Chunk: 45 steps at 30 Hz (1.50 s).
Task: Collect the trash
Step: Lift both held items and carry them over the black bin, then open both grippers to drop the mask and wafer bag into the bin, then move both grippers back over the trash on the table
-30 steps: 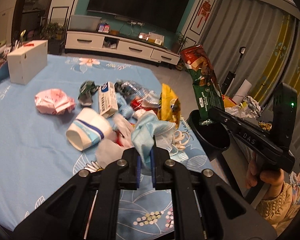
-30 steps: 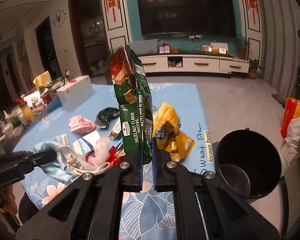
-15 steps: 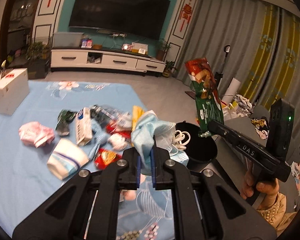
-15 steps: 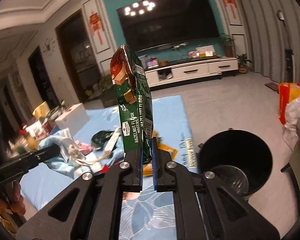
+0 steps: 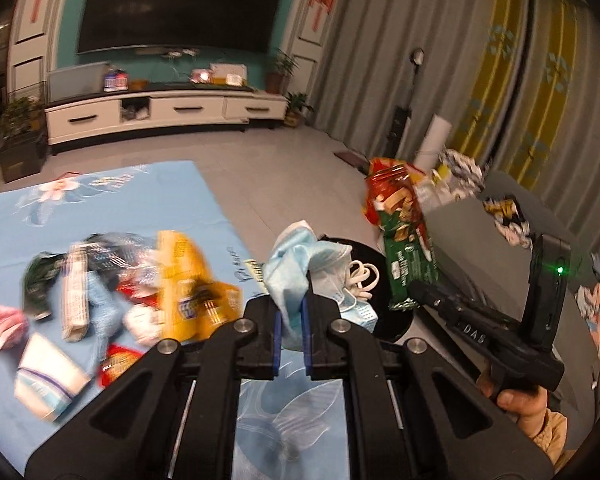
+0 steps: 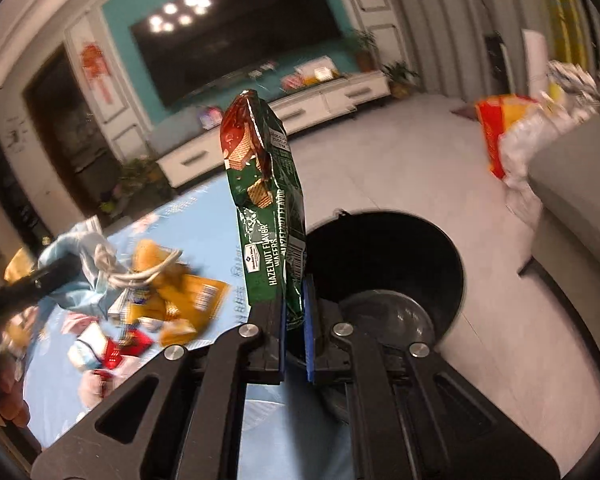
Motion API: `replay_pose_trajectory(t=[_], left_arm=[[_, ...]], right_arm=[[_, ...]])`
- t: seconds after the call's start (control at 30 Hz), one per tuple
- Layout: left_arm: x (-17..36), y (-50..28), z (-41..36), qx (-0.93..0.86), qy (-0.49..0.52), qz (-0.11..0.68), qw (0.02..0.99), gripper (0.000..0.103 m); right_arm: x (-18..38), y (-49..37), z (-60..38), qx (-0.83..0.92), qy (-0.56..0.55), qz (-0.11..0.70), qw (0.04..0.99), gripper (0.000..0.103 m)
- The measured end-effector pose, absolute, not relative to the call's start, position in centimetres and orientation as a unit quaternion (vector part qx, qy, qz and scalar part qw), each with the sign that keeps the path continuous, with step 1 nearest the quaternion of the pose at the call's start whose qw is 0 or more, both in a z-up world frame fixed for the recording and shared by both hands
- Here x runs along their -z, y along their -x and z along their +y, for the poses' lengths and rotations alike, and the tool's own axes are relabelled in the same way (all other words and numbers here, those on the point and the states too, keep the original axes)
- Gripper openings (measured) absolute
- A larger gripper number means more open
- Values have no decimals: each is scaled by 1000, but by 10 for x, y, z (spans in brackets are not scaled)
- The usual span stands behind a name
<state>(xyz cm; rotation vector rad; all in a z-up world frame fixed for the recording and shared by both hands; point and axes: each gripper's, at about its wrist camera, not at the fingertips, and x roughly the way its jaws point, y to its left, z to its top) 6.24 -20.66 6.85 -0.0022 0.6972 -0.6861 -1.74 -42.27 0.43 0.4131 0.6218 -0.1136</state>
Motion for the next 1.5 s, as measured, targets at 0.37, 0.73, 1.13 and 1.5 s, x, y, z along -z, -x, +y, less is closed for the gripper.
replay_pose_trajectory(t=[0.37,0.73,1.13,1.5], left_arm=[[4,-116,-322,344,-54,396,850,30],[12,-110,-310,342,-53,399,849,83],[-7,-23,-202,305,-25,393,867,100],[-5,31,-72,173,21,377,910,100]], right_arm=[[54,-7,-468,106,-239,368,892,12],[56,6,-486,121,-274,357,885,53],[28,25,-432,67,-238,369,896,65],[13,14,-332,-23,-155,414,897,69]])
